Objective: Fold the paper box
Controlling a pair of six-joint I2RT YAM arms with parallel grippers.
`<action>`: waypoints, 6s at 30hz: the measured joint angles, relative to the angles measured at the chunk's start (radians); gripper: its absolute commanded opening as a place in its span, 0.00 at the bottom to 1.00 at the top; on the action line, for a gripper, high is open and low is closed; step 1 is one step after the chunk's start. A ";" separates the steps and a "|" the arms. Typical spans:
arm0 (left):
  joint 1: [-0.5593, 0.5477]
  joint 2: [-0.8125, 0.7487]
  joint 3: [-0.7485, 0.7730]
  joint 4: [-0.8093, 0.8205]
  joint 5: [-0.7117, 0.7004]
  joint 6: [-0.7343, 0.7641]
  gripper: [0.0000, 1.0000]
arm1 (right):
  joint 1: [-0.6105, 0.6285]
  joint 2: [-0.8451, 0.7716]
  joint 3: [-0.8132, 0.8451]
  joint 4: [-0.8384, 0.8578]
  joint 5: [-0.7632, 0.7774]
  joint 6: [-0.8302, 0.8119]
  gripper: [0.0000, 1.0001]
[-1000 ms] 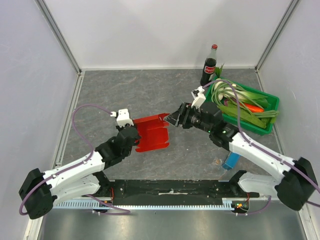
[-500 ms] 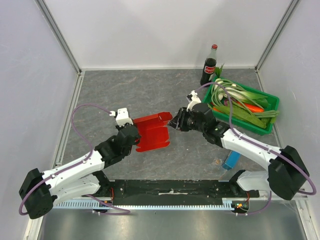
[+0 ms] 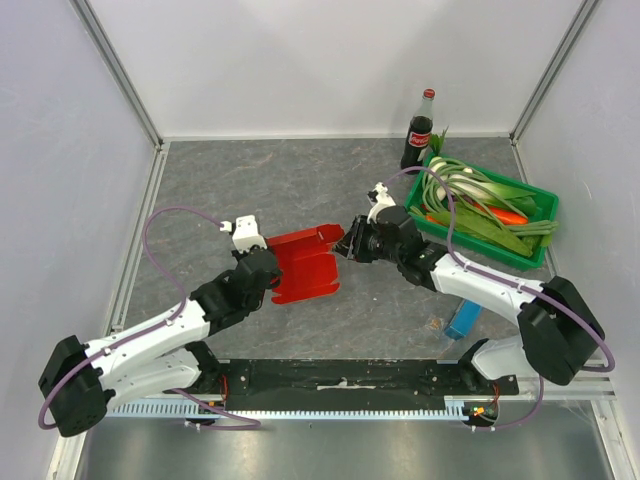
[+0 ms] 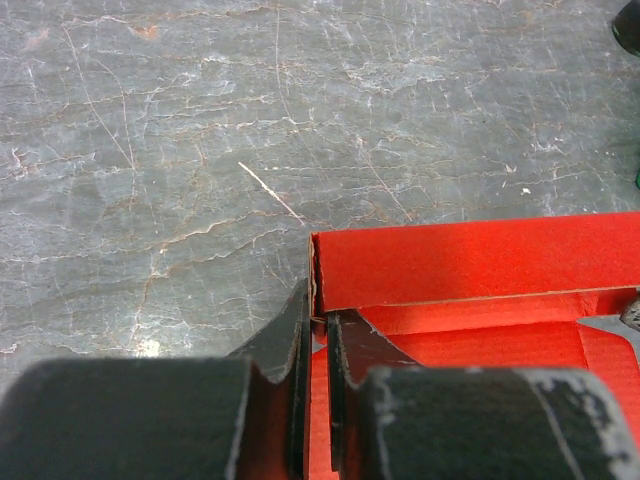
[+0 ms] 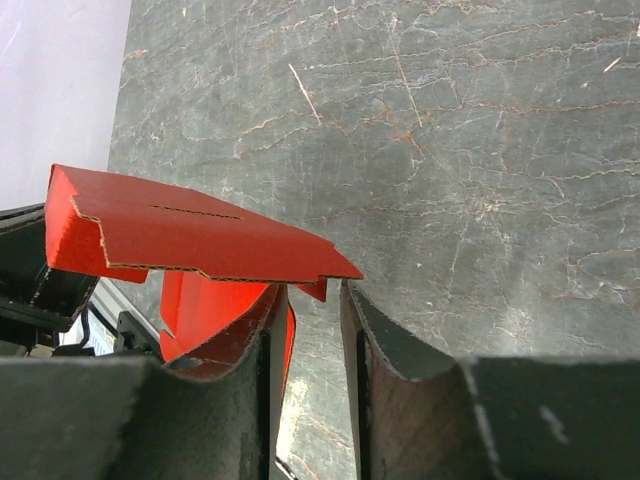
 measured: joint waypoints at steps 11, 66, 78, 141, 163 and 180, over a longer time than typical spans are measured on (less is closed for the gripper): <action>0.000 0.018 0.009 -0.002 -0.005 0.000 0.02 | 0.026 0.013 0.013 0.017 0.036 0.002 0.04; 0.001 -0.035 -0.039 0.062 0.139 0.175 0.02 | 0.165 0.031 0.446 -0.722 0.151 -0.997 0.45; 0.001 -0.040 -0.043 0.076 0.177 0.223 0.02 | 0.166 0.114 0.487 -0.683 0.052 -1.042 0.00; 0.003 0.366 -0.188 0.496 0.057 0.151 0.02 | 0.023 0.207 -0.034 0.151 -0.356 -0.512 0.56; 0.008 0.364 -0.189 0.511 0.062 0.152 0.02 | -0.015 0.179 -0.072 0.216 -0.560 -0.629 0.43; 0.008 0.364 -0.191 0.509 0.080 0.159 0.02 | 0.026 0.181 -0.071 0.194 -0.262 -0.725 0.36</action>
